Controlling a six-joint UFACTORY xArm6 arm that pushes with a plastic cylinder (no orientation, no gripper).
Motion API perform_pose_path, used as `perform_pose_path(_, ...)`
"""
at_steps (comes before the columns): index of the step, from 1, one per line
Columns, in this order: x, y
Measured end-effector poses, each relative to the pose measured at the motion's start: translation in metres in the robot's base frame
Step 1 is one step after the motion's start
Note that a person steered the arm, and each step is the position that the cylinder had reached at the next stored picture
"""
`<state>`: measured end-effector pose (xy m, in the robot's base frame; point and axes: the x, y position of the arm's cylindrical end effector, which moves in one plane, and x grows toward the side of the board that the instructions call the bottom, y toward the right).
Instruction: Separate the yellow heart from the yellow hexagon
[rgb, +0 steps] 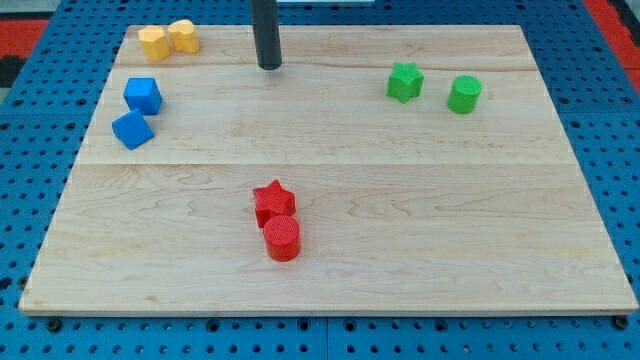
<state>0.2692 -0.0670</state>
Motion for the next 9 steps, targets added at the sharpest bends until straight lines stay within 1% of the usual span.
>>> perform_pose_path(2, -0.001, -0.007)
perform_pose_path(3, 0.004, -0.04)
perform_pose_path(4, 0.003, 0.06)
perform_pose_path(5, -0.026, 0.139)
perform_pose_path(6, -0.027, 0.142)
perform_pose_path(7, -0.029, 0.103)
perform_pose_path(8, -0.038, 0.022)
perform_pose_path(9, -0.01, -0.019)
